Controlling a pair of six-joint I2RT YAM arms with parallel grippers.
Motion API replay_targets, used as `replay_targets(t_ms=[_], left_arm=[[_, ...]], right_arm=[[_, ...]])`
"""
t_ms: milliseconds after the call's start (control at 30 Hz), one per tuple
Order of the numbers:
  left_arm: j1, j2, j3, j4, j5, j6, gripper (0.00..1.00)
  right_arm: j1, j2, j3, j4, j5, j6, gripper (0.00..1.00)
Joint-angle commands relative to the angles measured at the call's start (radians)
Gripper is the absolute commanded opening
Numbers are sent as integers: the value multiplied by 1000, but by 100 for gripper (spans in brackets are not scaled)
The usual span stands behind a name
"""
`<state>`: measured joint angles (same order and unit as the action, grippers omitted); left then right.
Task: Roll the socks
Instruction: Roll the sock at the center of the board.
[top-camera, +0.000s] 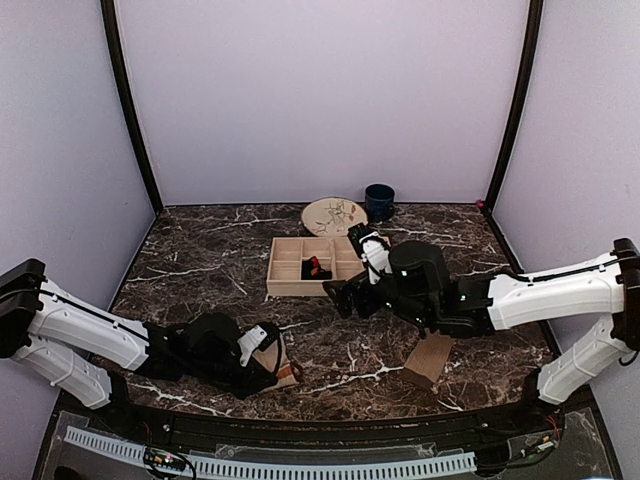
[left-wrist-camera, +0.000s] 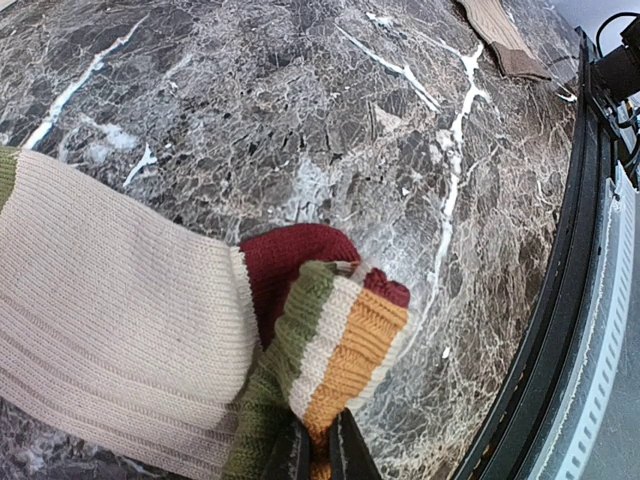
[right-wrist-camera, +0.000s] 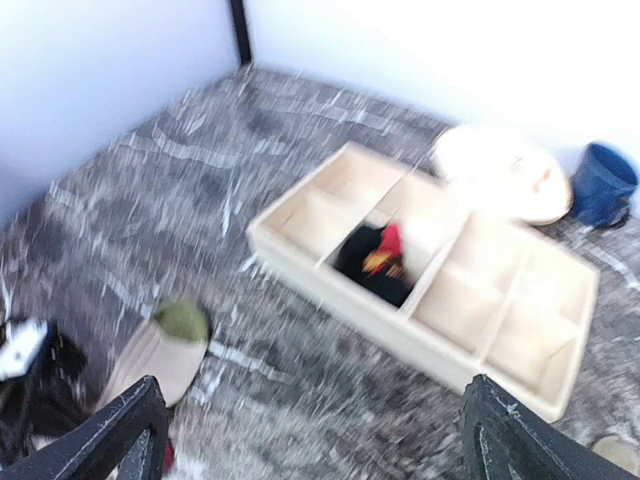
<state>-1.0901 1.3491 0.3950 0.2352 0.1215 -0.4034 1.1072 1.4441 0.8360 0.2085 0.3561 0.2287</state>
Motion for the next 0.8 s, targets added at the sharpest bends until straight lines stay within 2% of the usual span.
replay_targets(t_ms=[0, 100, 200, 300, 400, 567, 767], left_arm=[[6, -3, -25, -71, 28, 5, 0], [7, 6, -24, -64, 45, 9, 0], [9, 22, -3, -92, 58, 17, 0], [11, 23, 1, -96, 81, 17, 0], [23, 16, 2, -98, 112, 17, 0], [38, 13, 37, -146, 160, 27, 0], [61, 18, 71, -189, 220, 53, 0]], right_arm=[[-2, -26, -50, 179, 145, -11, 99], [3, -3, -36, 195, 22, -30, 84], [44, 17, -29, 206, 51, -102, 75], [107, 33, -47, 219, 146, -194, 75], [173, 63, -32, 162, 200, -230, 76], [291, 113, 8, -2, 200, -270, 71], [397, 175, -23, -28, 191, -346, 71]])
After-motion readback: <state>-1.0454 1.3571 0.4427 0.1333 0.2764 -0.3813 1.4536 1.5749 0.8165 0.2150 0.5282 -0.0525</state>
